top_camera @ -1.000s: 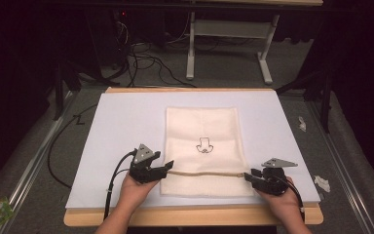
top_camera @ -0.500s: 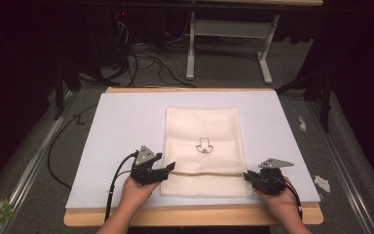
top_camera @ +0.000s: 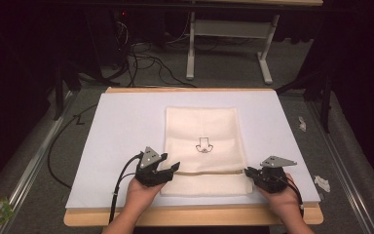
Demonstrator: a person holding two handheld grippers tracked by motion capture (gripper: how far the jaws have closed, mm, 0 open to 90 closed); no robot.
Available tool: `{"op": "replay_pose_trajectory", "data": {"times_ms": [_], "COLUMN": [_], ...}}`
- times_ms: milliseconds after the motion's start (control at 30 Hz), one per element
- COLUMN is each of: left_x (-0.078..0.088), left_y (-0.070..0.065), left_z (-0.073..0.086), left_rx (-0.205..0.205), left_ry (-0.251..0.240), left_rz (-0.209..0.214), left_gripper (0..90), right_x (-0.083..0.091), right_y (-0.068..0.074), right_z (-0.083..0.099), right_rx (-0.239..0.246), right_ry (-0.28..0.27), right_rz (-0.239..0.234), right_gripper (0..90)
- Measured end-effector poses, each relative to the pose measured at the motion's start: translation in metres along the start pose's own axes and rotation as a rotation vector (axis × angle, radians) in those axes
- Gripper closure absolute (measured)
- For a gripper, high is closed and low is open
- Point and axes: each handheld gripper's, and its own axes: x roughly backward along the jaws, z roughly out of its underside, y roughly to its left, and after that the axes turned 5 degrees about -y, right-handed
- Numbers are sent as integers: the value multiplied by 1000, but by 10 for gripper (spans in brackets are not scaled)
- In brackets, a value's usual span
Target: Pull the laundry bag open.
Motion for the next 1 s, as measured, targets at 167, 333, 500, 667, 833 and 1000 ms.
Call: {"op": "replay_pose_trajectory", "data": {"times_ms": [167, 333, 500, 667, 833, 1000], "left_x": [-11, -28, -32, -43, -61, -77], "left_y": [-13, -32, -45, -58, -77, -96], "left_z": [1, 3, 1, -1, -2, -8], "left_rx": [-23, -33, -34, 28, -14, -26], "left_ry": [16, 36, 38, 38, 70, 93], "left_rz": [31, 84, 116, 149, 165, 224], "left_gripper": [406, 406, 409, 432, 430, 487], "right_x": [4, 7, 7, 8, 11, 11], "right_y": [0, 2, 2, 2, 3, 4], "right_z": [-3, -5, -5, -7, -7, -7], "right_rx": [15, 19, 34, 21, 22, 12], "right_ry": [-32, -64, -68, -91, -99, -104], "right_rz": [8, 9, 10, -3, -9, -10], "right_gripper": [842, 843, 842, 840, 840, 841]}}
